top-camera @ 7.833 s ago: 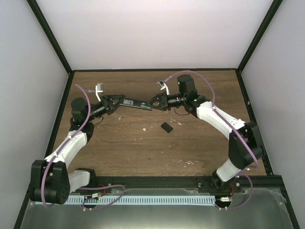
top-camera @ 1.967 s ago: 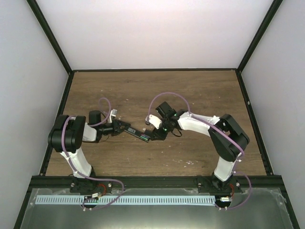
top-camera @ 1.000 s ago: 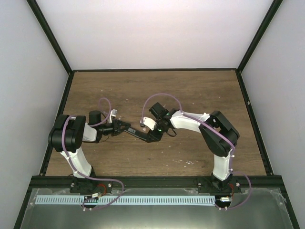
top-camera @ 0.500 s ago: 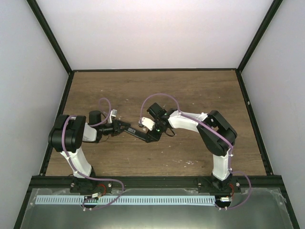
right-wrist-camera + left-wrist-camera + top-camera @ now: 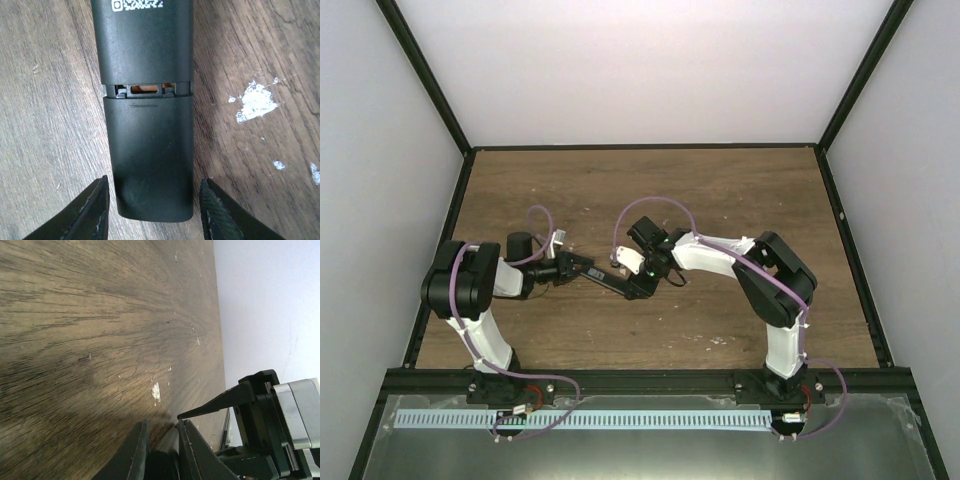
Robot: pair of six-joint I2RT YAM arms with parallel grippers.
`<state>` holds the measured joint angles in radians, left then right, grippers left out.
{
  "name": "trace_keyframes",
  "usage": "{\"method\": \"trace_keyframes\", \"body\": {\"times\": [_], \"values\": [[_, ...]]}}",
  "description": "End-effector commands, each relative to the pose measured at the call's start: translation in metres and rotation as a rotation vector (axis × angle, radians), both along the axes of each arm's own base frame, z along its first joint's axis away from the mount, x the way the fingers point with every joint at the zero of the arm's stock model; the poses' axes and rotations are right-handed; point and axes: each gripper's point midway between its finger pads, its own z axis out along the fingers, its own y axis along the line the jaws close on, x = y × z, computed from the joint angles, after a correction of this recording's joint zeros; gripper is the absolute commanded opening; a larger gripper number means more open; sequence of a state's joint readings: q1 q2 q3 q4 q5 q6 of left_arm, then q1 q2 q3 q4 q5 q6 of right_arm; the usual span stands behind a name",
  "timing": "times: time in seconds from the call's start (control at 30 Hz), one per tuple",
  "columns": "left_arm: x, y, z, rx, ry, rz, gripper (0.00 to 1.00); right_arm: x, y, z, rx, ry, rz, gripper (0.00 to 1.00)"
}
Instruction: Load the batteries into the remote control
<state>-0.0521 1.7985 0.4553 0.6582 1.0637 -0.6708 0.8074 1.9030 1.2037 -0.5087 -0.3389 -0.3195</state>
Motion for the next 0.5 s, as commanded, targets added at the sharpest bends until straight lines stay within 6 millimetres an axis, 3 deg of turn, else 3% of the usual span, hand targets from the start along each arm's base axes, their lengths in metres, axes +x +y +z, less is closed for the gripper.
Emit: {"method": "trace_keyframes", "body": {"times": [0.0,0.3,0.47], "values": [[0.005,0.007,-0.009,0.074,-0.05,0.031,0.0,0.004,0.008,0.006,0.014,-0.019,0.006,0.43],[0.005,0.007,-0.008,0.075,-0.05,0.033,0.0,0.004,0.01,0.015,0.036,-0.033,0.008,0.46],[0.005,0.007,-0.008,0.076,-0.051,0.035,0.0,0.007,0.012,0.033,0.078,-0.077,0.008,0.51]]}}
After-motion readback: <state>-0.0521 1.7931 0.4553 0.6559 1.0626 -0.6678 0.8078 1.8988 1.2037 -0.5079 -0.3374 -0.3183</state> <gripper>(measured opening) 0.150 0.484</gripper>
